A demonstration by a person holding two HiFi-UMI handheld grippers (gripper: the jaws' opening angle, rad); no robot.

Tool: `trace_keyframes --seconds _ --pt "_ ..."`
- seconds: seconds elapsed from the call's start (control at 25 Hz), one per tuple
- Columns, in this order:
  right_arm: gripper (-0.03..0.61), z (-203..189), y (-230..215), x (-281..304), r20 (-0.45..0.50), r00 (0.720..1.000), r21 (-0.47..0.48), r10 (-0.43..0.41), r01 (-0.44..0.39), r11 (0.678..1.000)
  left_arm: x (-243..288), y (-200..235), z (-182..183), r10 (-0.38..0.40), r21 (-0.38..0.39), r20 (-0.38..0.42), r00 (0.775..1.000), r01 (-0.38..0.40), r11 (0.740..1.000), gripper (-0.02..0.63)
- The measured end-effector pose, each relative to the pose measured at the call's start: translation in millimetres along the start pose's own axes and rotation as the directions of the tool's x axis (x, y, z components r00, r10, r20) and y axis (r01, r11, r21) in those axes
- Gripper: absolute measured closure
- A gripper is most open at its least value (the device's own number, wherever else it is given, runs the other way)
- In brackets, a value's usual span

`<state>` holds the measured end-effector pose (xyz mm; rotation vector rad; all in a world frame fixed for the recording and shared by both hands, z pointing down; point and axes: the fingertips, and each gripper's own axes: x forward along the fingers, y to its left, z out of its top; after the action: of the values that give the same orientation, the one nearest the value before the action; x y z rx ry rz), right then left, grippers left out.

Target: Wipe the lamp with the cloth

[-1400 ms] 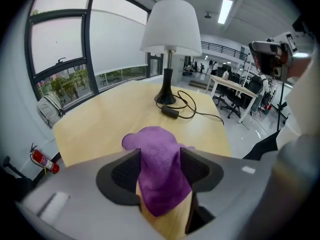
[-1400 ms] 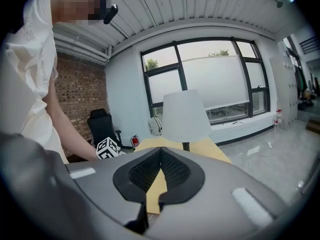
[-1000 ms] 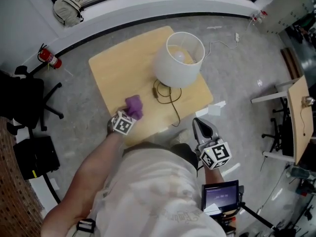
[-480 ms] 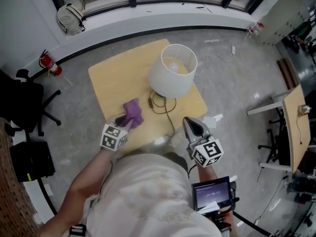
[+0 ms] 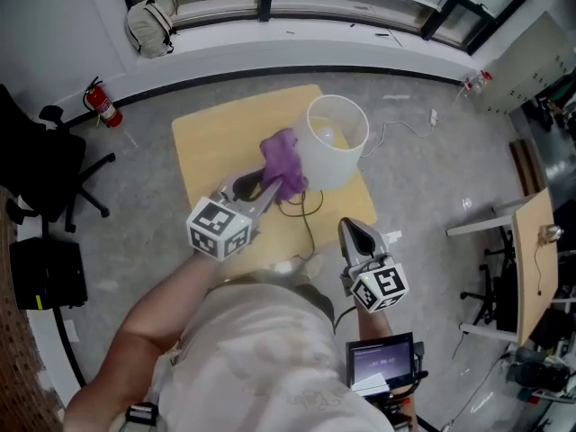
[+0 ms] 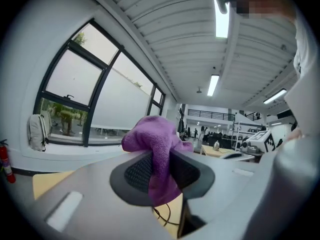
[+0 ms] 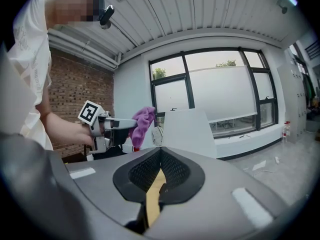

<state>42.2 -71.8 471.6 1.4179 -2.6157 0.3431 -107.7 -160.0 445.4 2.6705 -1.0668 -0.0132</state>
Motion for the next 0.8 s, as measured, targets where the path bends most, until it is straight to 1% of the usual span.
trace_keyframes --seconds 0.12,0.24,0.4,0.6,0.8 --pt "0.565 2.9 0.1 0.0 0.006 1.0 0.007 -0.003 0.003 1.0 19.9 4.2 10.2 0.015 0.015 0.02 1.0 -0.016 1.0 0.522" --pt "0.565 5.8 -0.8 -0.3 0.006 1.0 0.0 -0.004 0.004 1.0 35.5 8.7 13.6 0.032 0.004 0.035 0.999 -0.032 0.999 0.522" --pt "0.565 2.0 -5.2 -0.3 -0.012 1.0 -0.006 -0.006 0.006 1.0 53.2 13.7 13.9 0.035 -0.007 0.04 0.999 -0.034 0.999 0.522" --pt "0.565 -3.0 -8.9 -0.2 -0.024 1.0 0.004 -0.013 0.014 1.0 61.4 21.6 -6.1 0.034 -0.03 -0.009 0.999 -0.035 0.999 0.522" --pt "0.565 -3.0 -17.6 1.4 -0.027 1.0 0.008 -0.013 0.013 1.0 62.1 29.2 -36.8 0.054 -0.04 -0.059 0.997 -0.056 0.998 0.522"
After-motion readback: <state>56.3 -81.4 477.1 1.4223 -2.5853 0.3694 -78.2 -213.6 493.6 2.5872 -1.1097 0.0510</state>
